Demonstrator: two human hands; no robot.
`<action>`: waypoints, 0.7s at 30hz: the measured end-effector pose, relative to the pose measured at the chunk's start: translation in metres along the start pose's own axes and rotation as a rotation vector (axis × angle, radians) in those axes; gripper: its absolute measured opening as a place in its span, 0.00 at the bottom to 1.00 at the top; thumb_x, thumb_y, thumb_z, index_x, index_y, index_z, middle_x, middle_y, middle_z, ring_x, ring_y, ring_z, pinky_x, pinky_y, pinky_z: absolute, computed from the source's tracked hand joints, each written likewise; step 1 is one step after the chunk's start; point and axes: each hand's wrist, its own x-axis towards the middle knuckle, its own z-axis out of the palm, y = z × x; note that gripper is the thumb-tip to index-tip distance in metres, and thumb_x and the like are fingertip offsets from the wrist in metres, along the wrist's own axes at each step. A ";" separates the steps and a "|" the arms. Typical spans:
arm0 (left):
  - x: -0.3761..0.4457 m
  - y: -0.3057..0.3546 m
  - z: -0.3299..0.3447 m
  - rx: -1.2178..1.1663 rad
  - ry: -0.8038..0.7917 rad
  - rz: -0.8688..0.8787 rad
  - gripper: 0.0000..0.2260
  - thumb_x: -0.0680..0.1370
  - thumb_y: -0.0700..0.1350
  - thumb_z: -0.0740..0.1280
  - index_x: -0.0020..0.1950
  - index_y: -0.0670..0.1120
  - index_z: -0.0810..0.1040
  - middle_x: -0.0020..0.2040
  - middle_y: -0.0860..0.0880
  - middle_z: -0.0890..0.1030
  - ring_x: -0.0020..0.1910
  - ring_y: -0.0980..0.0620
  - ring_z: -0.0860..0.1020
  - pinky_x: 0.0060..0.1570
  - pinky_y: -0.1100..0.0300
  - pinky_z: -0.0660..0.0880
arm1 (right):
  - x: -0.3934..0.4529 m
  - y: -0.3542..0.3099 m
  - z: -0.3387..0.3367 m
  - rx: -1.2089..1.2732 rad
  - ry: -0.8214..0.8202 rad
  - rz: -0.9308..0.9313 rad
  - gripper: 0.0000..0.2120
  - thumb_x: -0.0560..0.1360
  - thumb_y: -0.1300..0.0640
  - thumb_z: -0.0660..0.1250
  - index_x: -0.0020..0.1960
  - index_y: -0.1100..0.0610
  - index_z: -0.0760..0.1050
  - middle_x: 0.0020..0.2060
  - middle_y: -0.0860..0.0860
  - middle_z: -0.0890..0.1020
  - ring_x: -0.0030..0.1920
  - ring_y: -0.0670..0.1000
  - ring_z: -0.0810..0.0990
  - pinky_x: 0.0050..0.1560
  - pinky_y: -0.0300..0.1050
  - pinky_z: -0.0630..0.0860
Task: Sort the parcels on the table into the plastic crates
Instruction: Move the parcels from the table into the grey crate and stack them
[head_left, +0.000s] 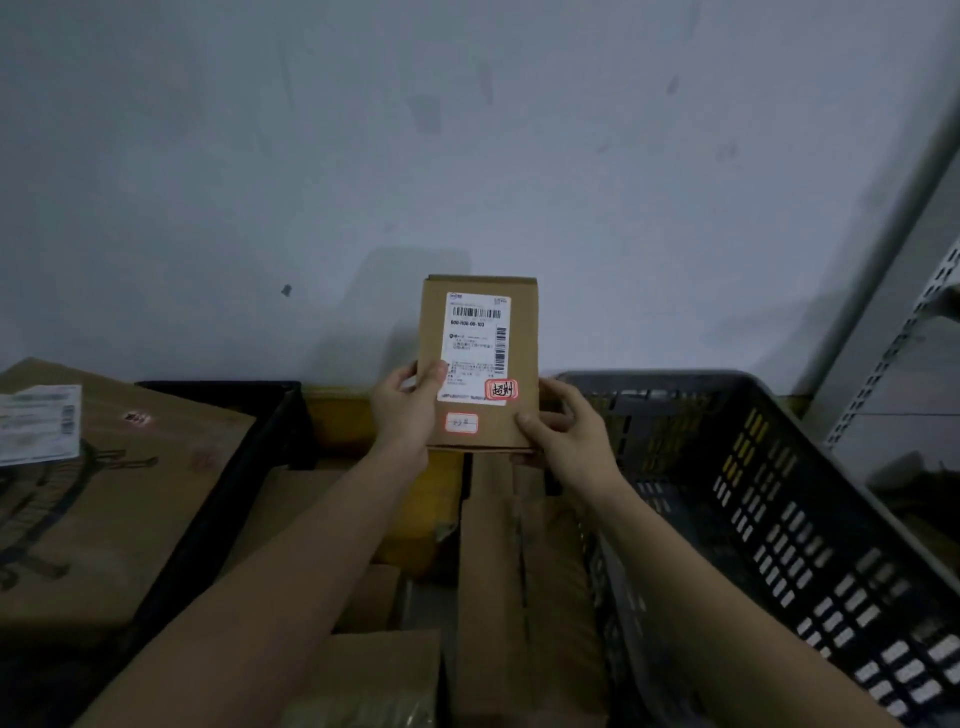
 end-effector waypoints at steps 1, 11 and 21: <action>-0.004 -0.002 0.010 0.030 -0.013 0.010 0.18 0.79 0.47 0.69 0.69 0.48 0.73 0.46 0.54 0.82 0.43 0.53 0.84 0.37 0.59 0.81 | 0.001 0.000 -0.012 0.009 0.016 0.002 0.21 0.77 0.60 0.70 0.67 0.48 0.70 0.54 0.55 0.83 0.51 0.54 0.85 0.42 0.51 0.85; -0.039 -0.047 0.111 0.360 -0.052 0.059 0.21 0.83 0.54 0.59 0.75 0.48 0.69 0.71 0.47 0.73 0.67 0.46 0.73 0.67 0.51 0.70 | 0.020 0.000 -0.156 -0.008 0.194 0.068 0.19 0.77 0.62 0.71 0.64 0.51 0.73 0.50 0.53 0.83 0.48 0.51 0.85 0.38 0.46 0.83; -0.087 -0.126 0.160 0.953 -0.357 0.040 0.32 0.82 0.51 0.62 0.81 0.55 0.48 0.77 0.45 0.61 0.66 0.43 0.73 0.57 0.55 0.73 | 0.032 0.065 -0.239 -0.146 0.282 0.256 0.11 0.79 0.63 0.68 0.59 0.55 0.71 0.46 0.50 0.79 0.45 0.49 0.81 0.34 0.46 0.82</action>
